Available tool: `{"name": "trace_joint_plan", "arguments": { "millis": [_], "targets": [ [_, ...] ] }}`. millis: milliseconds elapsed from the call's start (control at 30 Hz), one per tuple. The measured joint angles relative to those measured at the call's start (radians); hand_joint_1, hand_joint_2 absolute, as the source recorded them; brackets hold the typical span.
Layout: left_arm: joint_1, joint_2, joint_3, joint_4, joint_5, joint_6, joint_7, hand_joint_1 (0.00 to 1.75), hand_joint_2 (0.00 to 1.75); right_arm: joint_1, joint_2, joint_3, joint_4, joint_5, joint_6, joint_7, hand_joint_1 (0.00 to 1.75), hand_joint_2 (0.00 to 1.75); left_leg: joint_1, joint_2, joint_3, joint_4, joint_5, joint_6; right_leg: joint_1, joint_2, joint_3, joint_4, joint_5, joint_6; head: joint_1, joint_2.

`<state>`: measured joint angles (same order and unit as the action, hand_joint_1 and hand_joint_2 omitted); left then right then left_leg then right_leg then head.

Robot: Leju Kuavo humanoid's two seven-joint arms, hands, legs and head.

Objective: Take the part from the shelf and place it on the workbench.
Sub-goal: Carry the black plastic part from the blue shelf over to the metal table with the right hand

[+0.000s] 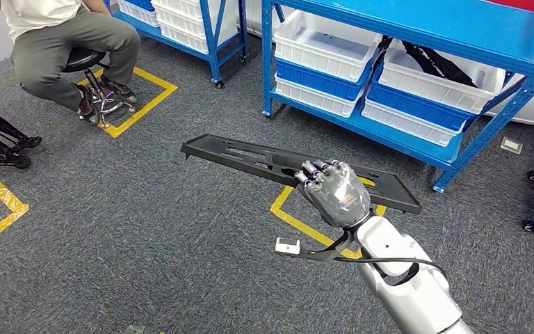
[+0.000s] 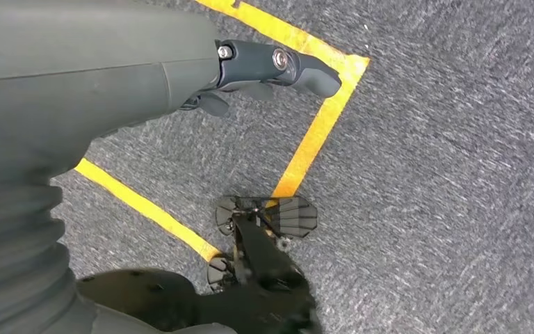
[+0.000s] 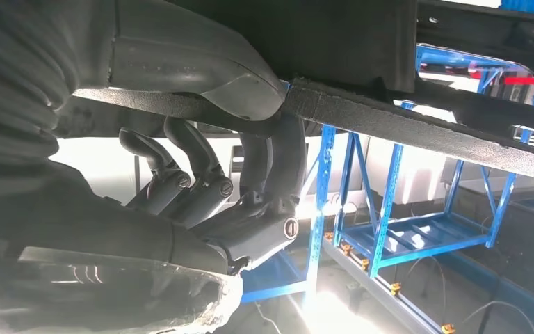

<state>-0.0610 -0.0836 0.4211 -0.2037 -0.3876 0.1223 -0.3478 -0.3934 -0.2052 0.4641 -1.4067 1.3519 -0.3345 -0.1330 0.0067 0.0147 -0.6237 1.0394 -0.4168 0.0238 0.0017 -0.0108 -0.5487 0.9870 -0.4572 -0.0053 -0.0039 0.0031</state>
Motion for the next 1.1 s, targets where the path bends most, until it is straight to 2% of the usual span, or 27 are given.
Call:
{"name": "trace_joint_plan", "arguments": {
  "millis": [67,133,167,200,267,300,333,367,433,467,500,567,600,667,700,767,800,833,867,900,933,967,1000,1033,1100],
  "targets": [
    [-0.002,0.0,0.0,0.0,0.0,0.0,0.0,0.0,1.75,-0.004,0.0,0.0,0.0,-0.001,0.0,-0.001,1.69,1.75,-0.006,0.0,0.003,-0.016,0.0,0.005,0.004,-0.006,-0.003,-0.002,-0.001,0.006,0.0,0.0],
    [-0.002,-0.001,0.0,0.0,0.001,0.0,0.0,0.0,1.75,-0.008,-0.001,0.0,0.0,-0.002,0.0,-0.003,1.69,1.75,-0.002,-0.006,0.01,-0.032,0.008,0.014,0.004,-0.008,-0.01,0.007,-0.01,0.012,0.0,0.0],
    [-0.003,-0.001,0.001,0.0,0.001,0.0,-0.001,0.0,1.75,-0.011,-0.001,-0.001,0.001,-0.003,0.0,-0.004,1.69,1.75,0.001,-0.008,0.015,-0.042,0.013,0.019,0.004,-0.006,-0.023,0.033,-0.025,0.012,0.001,0.0],
    [-0.004,-0.002,0.001,0.0,0.002,0.0,-0.001,0.0,1.75,-0.014,-0.002,-0.002,0.001,-0.004,0.0,-0.004,1.69,1.75,0.004,-0.011,0.019,-0.049,0.018,0.023,0.003,-0.003,-0.046,0.08,-0.047,0.01,0.001,0.0],
    [-0.005,-0.002,0.001,0.0,0.002,0.001,-0.001,0.0,1.75,-0.018,-0.002,-0.004,0.004,-0.005,0.0,-0.004,1.69,1.75,0.003,-0.019,0.018,-0.051,0.019,0.026,-0.002,0.004,-0.113,0.218,-0.101,0.007,0.002,0.0],
    [-0.005,-0.003,0.001,0.0,0.002,0.001,-0.001,0.0,1.75,-0.019,-0.003,-0.005,0.005,-0.005,0.001,-0.004,1.69,1.75,0.003,-0.023,0.018,-0.051,0.019,0.026,-0.005,0.005,-0.141,0.272,-0.116,0.011,0.002,0.0],
    [-0.005,-0.003,0.001,0.0,0.002,0.0,-0.001,0.0,1.75,-0.018,-0.003,-0.005,0.007,-0.005,0.001,-0.004,1.69,1.75,0.003,-0.028,0.017,-0.05,0.019,0.026,-0.008,0.006,-0.154,0.294,-0.118,0.018,0.002,0.0],
    [-0.005,-0.004,0.001,0.0,0.002,0.0,-0.001,0.0,1.75,-0.019,-0.003,-0.006,0.008,-0.005,0.001,-0.004,1.69,1.75,0.003,-0.033,0.018,-0.05,0.019,0.025,-0.012,0.006,-0.144,0.268,-0.101,0.028,0.002,0.0],
    [-0.005,-0.006,0.001,0.0,0.002,-0.001,-0.001,0.0,1.75,-0.021,-0.004,-0.007,0.008,-0.005,0.001,-0.004,1.69,1.75,0.004,-0.043,0.019,-0.048,0.019,0.019,-0.022,0.007,-0.075,0.123,-0.041,0.048,0.003,0.0],
    [-0.005,-0.007,0.001,0.0,0.002,-0.002,-0.001,0.0,1.75,-0.023,-0.004,-0.008,0.008,-0.005,0.001,-0.004,1.69,1.75,0.002,-0.046,0.018,-0.046,0.018,0.014,-0.023,0.008,-0.041,0.054,-0.016,0.051,0.002,0.0],
    [-0.005,-0.007,0.001,0.0,0.001,-0.003,-0.001,0.0,1.75,-0.025,-0.004,-0.01,0.008,-0.005,0.001,-0.004,1.69,1.75,0.0,-0.049,0.017,-0.045,0.018,0.007,-0.023,0.01,-0.02,0.011,-0.001,0.049,0.002,0.0],
    [-0.004,-0.007,0.001,0.0,0.001,-0.003,-0.002,0.0,1.75,-0.027,-0.005,-0.011,0.008,-0.004,0.0,-0.004,1.69,1.75,-0.002,-0.051,0.014,-0.043,0.018,-0.004,-0.019,0.011,-0.011,-0.005,0.009,0.037,0.0,0.0],
    [-0.003,-0.007,0.001,0.0,0.001,-0.003,-0.002,0.0,1.75,-0.027,-0.005,-0.011,0.008,-0.003,0.0,-0.004,1.69,1.75,0.001,-0.051,0.013,-0.042,0.018,-0.008,-0.022,0.01,-0.012,-0.006,0.011,0.031,0.0,0.0],
    [-0.001,-0.006,0.002,0.0,0.0,-0.003,-0.002,0.0,1.75,-0.029,-0.006,-0.011,0.006,-0.002,0.0,-0.004,1.69,1.75,0.006,-0.042,0.002,-0.015,-0.002,-0.018,-0.027,0.009,-0.01,-0.007,0.015,0.021,-0.001,0.0],
    [-0.001,-0.006,0.002,0.0,0.0,-0.003,-0.002,0.0,1.75,-0.03,-0.005,-0.011,0.005,-0.002,0.0,-0.004,1.69,1.75,0.008,-0.034,-0.017,0.028,-0.028,-0.023,-0.029,0.008,-0.008,-0.008,0.016,0.015,-0.002,0.0],
    [-0.001,-0.006,0.003,0.0,0.0,-0.003,-0.002,0.0,1.75,-0.031,-0.005,-0.011,0.004,-0.001,0.0,-0.004,1.69,1.75,0.01,-0.022,-0.08,0.166,-0.096,-0.03,-0.025,0.006,-0.008,-0.008,0.015,0.009,-0.003,0.0],
    [-0.001,-0.006,0.003,0.0,0.0,-0.003,-0.002,0.0,1.75,-0.031,-0.005,-0.011,0.004,0.0,0.0,-0.004,1.69,1.75,0.012,-0.02,-0.111,0.232,-0.12,-0.032,-0.022,0.005,-0.007,-0.008,0.015,0.008,-0.003,0.0],
    [0.0,-0.006,0.004,0.0,0.0,-0.003,-0.002,0.0,1.75,-0.031,-0.005,-0.011,0.004,0.001,0.0,-0.005,1.69,1.75,0.012,-0.019,-0.128,0.264,-0.125,-0.031,-0.02,0.005,-0.007,-0.008,0.014,0.007,-0.003,0.0],
    [0.0,-0.006,0.004,0.0,0.0,-0.003,-0.002,0.0,1.75,-0.03,-0.005,-0.011,0.004,0.001,0.0,-0.005,1.69,1.75,0.012,-0.019,-0.124,0.254,-0.109,-0.029,-0.019,0.004,-0.005,-0.008,0.013,0.006,-0.003,0.0],
    [0.0,-0.006,0.005,0.0,0.0,-0.003,-0.002,0.0,1.75,-0.031,-0.005,-0.011,0.003,0.001,0.0,-0.006,1.69,1.75,0.012,-0.018,-0.099,0.202,-0.077,-0.025,-0.017,0.004,-0.003,-0.008,0.012,0.006,-0.003,0.0],
    [-0.001,-0.006,0.005,0.0,0.0,-0.003,-0.002,0.0,1.75,-0.031,-0.005,-0.011,0.003,0.001,0.0,-0.007,1.69,1.75,0.012,-0.015,-0.063,0.128,-0.039,-0.019,-0.016,0.004,-0.001,-0.008,0.011,0.005,-0.003,0.0],
    [-0.001,-0.005,0.005,0.0,0.0,-0.003,-0.002,0.0,1.75,-0.032,-0.005,-0.011,0.003,0.001,0.0,-0.007,1.69,1.75,0.009,-0.011,-0.028,0.059,-0.014,-0.013,-0.012,0.004,0.0,-0.007,0.009,0.005,-0.003,0.0],
    [-0.003,-0.005,0.005,0.0,0.0,-0.003,-0.002,0.0,1.75,-0.033,-0.005,-0.011,0.003,0.001,0.0,-0.007,1.69,1.75,0.005,-0.007,-0.004,0.01,0.001,-0.008,-0.008,0.004,-0.001,-0.007,0.008,0.006,-0.002,0.0],
    [-0.004,-0.004,0.006,0.0,0.0,-0.003,-0.002,0.0,1.75,-0.035,-0.006,-0.011,0.003,0.001,0.0,-0.007,1.69,1.75,0.002,-0.004,0.007,-0.016,0.005,-0.005,-0.005,0.002,-0.002,-0.007,0.007,0.008,-0.002,0.0],
    [-0.006,-0.005,0.006,0.0,-0.001,-0.003,-0.001,0.0,1.75,-0.038,-0.006,-0.011,0.003,0.002,0.0,-0.008,1.69,1.75,-0.003,-0.007,0.008,-0.026,0.003,0.001,-0.002,-0.003,-0.004,-0.01,0.007,0.015,-0.002,0.0]
  ]
}}
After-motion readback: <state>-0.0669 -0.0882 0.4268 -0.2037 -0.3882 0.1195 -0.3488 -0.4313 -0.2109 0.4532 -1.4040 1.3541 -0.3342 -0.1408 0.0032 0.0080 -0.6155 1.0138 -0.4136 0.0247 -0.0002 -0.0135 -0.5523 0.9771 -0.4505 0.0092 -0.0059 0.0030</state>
